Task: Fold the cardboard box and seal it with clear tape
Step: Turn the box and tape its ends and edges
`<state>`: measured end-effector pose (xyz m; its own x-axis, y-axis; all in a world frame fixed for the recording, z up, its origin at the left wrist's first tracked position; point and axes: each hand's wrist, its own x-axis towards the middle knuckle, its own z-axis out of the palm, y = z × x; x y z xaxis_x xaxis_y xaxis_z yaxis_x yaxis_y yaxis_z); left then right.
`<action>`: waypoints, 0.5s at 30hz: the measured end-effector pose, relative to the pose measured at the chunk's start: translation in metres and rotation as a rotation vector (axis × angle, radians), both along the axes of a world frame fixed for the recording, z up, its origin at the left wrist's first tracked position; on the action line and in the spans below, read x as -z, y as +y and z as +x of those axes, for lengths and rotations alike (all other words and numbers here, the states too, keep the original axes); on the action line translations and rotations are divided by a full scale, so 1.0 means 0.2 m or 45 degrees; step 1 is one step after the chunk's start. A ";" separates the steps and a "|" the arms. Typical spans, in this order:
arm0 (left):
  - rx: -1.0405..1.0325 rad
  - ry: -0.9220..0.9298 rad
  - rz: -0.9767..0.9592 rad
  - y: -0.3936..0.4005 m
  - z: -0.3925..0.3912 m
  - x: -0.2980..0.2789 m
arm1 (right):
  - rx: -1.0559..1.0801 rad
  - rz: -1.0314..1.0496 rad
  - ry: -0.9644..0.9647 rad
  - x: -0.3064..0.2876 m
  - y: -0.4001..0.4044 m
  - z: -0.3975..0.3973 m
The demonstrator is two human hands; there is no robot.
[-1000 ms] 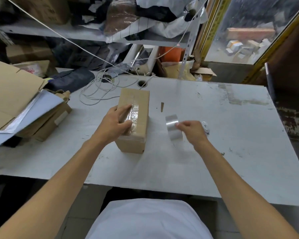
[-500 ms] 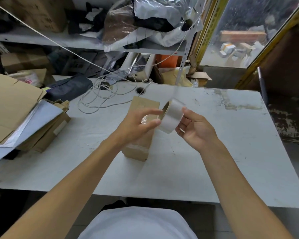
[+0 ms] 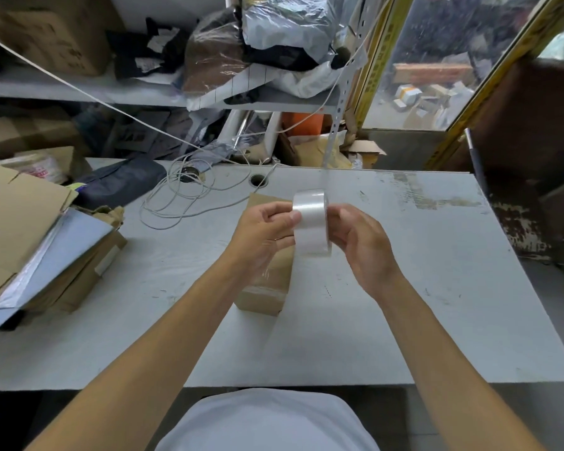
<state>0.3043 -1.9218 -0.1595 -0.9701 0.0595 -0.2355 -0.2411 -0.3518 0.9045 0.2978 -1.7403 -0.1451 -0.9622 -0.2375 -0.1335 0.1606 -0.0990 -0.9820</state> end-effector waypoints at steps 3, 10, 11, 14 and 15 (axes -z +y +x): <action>-0.028 -0.076 0.206 -0.02 -0.01 -0.01 | -0.124 0.370 0.267 0.05 0.04 0.08; 0.008 -0.118 0.195 -0.04 0.00 0.00 | -0.195 0.782 0.406 0.12 0.00 0.13; 0.010 -0.124 0.167 -0.05 0.00 0.00 | -0.203 0.774 0.394 0.12 0.00 0.13; 0.006 -0.099 0.006 -0.09 -0.01 -0.01 | -0.231 0.739 0.370 0.11 0.00 0.12; -0.009 -0.067 -0.086 -0.10 -0.01 -0.01 | -0.239 0.728 0.371 0.11 0.01 0.12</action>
